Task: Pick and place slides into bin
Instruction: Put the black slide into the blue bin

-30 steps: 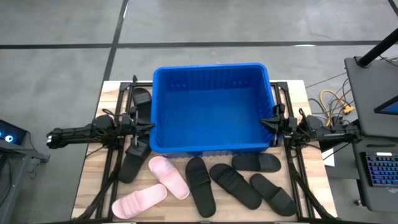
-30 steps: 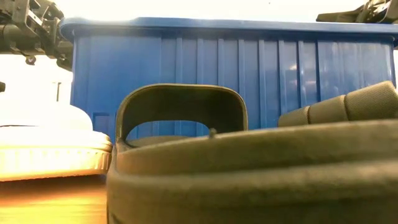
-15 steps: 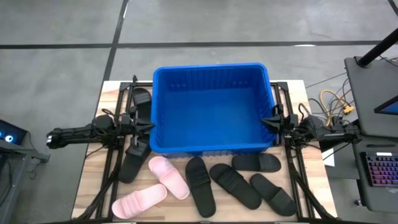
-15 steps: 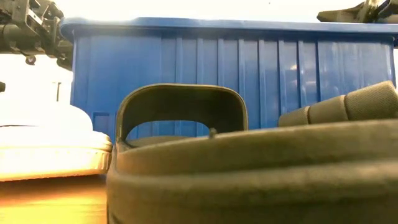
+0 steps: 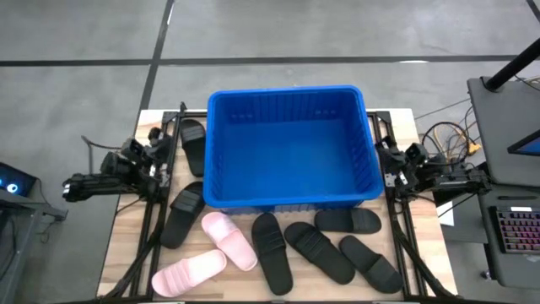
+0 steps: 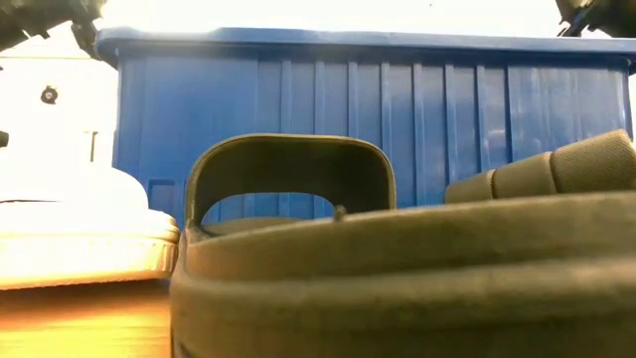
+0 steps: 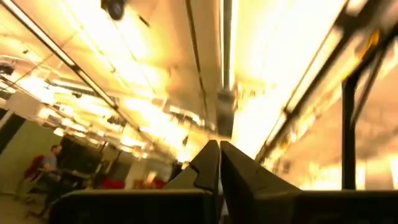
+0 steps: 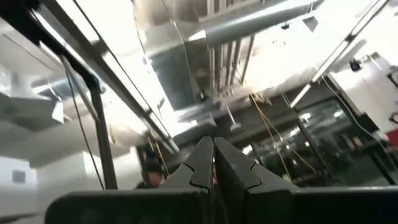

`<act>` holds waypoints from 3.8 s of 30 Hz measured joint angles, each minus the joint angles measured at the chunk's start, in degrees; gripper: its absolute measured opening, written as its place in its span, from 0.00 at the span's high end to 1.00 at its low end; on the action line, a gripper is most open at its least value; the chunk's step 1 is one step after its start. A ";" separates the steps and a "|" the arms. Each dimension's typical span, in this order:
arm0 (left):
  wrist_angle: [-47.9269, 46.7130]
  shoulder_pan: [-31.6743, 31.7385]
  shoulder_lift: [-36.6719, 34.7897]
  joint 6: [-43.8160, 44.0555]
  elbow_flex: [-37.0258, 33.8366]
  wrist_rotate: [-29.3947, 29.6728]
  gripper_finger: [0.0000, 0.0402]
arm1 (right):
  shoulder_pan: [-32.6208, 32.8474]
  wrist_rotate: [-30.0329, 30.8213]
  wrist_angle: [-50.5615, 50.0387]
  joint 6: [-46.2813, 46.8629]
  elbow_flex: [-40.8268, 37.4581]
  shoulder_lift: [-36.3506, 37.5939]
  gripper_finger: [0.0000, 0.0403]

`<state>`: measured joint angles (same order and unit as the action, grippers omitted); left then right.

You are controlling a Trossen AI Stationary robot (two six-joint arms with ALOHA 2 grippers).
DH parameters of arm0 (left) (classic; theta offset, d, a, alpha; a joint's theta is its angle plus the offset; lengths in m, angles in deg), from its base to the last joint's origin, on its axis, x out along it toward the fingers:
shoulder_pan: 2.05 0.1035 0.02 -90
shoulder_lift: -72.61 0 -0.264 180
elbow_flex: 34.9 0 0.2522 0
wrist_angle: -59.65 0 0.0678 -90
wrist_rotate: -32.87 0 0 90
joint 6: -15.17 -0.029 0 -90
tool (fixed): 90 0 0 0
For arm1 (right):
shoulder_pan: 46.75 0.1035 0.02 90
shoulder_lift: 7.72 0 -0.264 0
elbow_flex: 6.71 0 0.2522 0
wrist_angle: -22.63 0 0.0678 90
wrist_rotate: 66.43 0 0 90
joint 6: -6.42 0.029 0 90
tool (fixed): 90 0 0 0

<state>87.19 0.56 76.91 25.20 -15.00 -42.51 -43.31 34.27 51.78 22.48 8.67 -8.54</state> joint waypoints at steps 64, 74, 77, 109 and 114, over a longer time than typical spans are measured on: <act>-54.80 0.00 39.80 -25.61 57.31 15.41 0.57 | 0.00 13.45 -1.09 -5.55 0.02 -0.09 0.98; -70.81 0.00 36.11 -25.84 56.96 26.76 0.57 | 0.00 13.45 -2.67 -5.55 0.04 -0.09 0.98; -76.03 0.00 35.63 -25.82 55.94 32.18 0.57 | 0.00 13.45 -3.66 -5.55 0.04 -0.08 0.98; -105.37 0.55 38.39 -5.83 37.92 29.00 0.57 | 0.02 13.40 -7.22 -2.49 0.04 -0.07 0.98; -107.36 3.64 41.60 -6.18 37.38 27.70 0.57 | 0.02 13.40 -8.47 -2.52 0.04 -0.09 0.98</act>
<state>-20.17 4.20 118.51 19.02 22.37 -14.81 -43.28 47.67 43.31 19.96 8.72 -8.63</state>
